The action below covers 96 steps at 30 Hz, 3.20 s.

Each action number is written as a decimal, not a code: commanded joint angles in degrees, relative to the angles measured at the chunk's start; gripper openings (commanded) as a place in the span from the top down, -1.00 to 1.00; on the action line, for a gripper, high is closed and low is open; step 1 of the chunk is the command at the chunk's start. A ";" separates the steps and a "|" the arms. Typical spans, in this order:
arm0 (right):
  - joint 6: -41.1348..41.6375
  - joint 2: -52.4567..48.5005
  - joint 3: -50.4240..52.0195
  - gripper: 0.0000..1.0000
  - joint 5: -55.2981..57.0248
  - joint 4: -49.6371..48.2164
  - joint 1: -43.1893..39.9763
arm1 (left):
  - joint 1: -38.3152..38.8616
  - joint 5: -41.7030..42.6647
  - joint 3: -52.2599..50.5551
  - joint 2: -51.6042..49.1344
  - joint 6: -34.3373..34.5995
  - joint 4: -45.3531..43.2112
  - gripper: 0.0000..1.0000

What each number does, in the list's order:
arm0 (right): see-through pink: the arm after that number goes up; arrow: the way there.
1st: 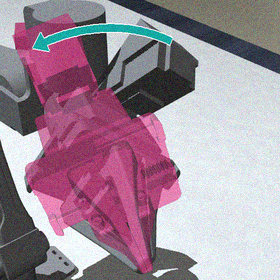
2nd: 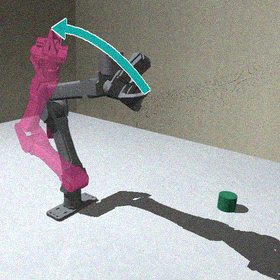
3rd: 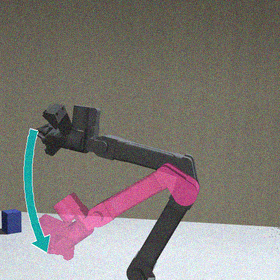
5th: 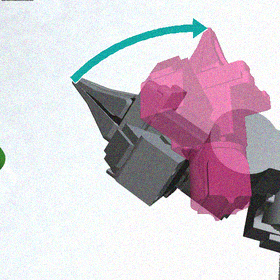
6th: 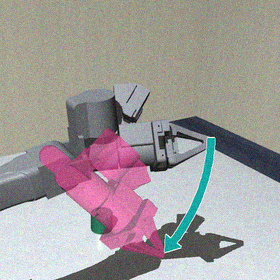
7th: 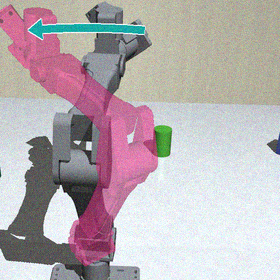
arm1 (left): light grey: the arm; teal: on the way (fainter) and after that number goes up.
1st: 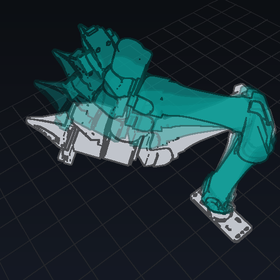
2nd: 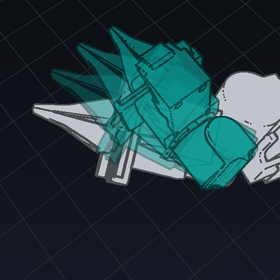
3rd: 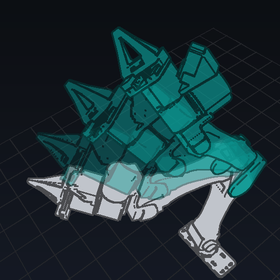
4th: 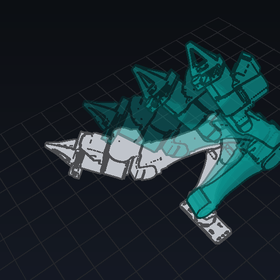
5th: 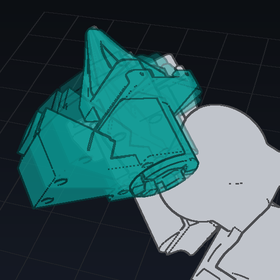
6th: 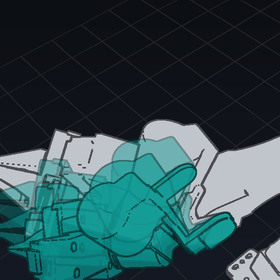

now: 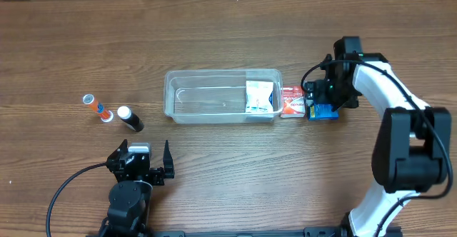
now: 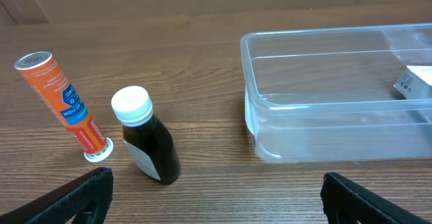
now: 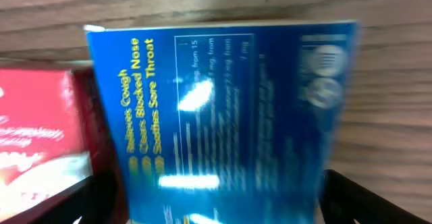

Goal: Pack container
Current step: 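Carry the white box into the container's right end and release, then grasp the blue box with right gripper and place it in container, then grasp the red Panadol box with right gripper, place it in container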

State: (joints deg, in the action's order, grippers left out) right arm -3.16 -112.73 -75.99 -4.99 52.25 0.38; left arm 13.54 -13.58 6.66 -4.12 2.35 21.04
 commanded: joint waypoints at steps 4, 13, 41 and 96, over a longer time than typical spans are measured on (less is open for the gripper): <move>6.73 -2.62 -0.74 -0.60 7.91 1.86 0.26 | 0.26 -0.70 -0.44 0.33 -1.09 -0.33 -1.00; 13.70 28.68 -2.80 -0.39 4.96 7.10 19.47 | 0.26 -0.70 -0.44 0.33 -1.09 -0.35 -1.00; 30.27 11.96 -2.93 -0.86 10.97 -13.97 34.84 | 0.26 -0.70 -0.44 0.33 -1.09 -0.33 -1.00; 21.97 26.51 -8.35 -0.22 7.30 -0.94 35.76 | 0.26 -0.48 -0.44 0.33 -1.09 -0.33 -1.00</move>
State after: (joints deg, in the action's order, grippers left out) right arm 15.92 -84.27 -83.99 2.81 53.95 31.27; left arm 13.54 -13.58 6.66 -4.12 2.35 21.04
